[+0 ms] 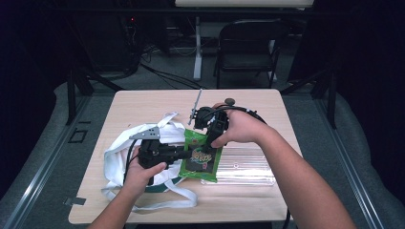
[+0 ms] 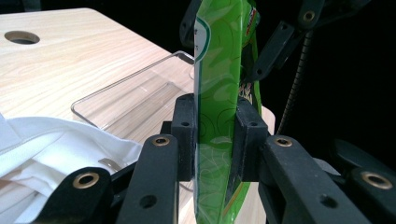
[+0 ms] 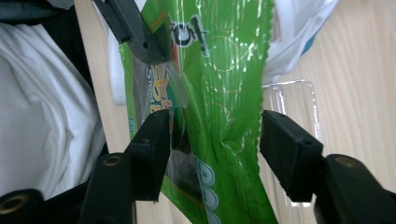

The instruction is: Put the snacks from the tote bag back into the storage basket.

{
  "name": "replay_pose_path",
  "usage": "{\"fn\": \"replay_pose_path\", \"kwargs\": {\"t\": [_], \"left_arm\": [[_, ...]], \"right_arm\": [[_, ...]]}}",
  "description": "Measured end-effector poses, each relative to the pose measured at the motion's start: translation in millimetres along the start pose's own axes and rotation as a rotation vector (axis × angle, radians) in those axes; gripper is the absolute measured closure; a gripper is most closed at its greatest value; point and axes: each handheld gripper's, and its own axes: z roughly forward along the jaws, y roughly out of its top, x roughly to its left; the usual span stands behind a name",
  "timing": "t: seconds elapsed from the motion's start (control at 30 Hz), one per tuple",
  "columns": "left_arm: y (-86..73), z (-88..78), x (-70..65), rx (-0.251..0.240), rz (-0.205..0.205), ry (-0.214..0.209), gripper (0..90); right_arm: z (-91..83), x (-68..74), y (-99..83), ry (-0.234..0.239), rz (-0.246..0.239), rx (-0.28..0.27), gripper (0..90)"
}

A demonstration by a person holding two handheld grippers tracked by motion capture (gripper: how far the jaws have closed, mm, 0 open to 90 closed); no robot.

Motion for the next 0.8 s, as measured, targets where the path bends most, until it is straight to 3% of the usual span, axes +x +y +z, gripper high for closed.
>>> {"fn": "replay_pose_path", "kwargs": {"t": [0.33,0.57,0.8], "left_arm": [[-0.2,2.4,-1.6,0.015,0.014,0.000,74.1],[-1.4,3.9,-1.6,0.013,0.006,-0.006,74.1],[-2.1,5.7,-1.5,0.018,0.024,-0.004,73.2]], "right_arm": [[5.4,-1.8,2.5,0.087,-0.006,0.035,58.1],[6.9,-1.4,3.3,0.102,-0.015,0.058,65.3],[5.7,-1.6,2.0,0.109,-0.013,0.056,70.9]]}}
